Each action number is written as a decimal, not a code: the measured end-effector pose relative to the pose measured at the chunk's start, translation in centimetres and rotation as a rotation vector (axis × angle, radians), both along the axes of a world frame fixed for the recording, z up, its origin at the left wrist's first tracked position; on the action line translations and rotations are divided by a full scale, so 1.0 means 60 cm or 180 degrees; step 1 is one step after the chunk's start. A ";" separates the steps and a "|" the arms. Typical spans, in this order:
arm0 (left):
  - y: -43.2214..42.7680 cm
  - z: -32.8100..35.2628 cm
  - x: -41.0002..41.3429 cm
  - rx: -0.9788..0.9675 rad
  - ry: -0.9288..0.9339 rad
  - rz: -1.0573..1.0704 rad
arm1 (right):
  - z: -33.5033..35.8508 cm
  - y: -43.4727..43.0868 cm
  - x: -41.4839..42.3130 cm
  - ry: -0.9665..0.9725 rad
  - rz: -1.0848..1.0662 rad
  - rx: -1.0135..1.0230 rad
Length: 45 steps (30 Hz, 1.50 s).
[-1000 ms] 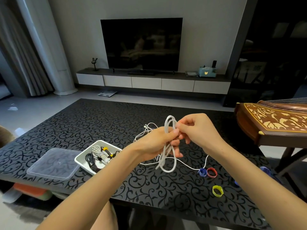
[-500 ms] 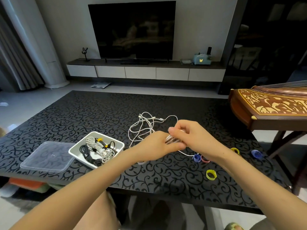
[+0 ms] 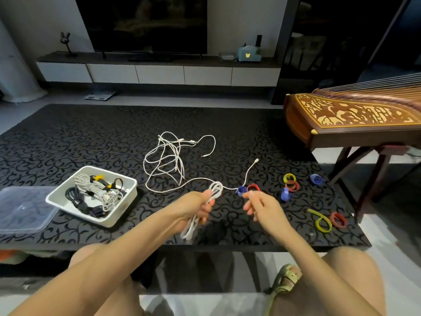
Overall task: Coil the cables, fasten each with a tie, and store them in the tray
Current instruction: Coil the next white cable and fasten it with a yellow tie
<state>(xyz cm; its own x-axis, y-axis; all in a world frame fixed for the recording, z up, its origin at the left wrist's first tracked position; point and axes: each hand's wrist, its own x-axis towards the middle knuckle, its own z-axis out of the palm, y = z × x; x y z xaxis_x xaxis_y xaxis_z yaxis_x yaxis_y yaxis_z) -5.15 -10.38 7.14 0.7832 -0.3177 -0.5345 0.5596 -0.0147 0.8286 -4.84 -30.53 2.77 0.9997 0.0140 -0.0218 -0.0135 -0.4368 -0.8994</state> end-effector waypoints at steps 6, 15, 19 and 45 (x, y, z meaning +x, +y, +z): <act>-0.014 -0.030 0.019 0.0470 -0.0551 0.0930 | -0.074 -0.073 0.001 -0.0128 0.0380 -0.3529; -0.052 -0.037 -0.014 0.0125 -0.0652 0.0711 | 0.025 0.008 -0.047 0.1004 0.0407 0.2642; -0.047 -0.026 -0.030 -0.0418 -0.0944 0.0059 | 0.055 0.018 -0.055 0.1220 0.0569 0.3279; -0.037 0.038 -0.042 -0.1305 0.0101 -0.0086 | 0.168 -0.001 -0.076 -0.0493 0.1229 0.2524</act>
<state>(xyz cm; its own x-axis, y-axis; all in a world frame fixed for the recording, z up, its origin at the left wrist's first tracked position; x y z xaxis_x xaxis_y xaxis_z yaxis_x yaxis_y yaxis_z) -7.69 -12.62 9.40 0.7568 -0.5297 -0.3830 0.5888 0.2981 0.7513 -9.41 -30.59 12.85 0.9131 0.3036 0.2721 0.1524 0.3649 -0.9185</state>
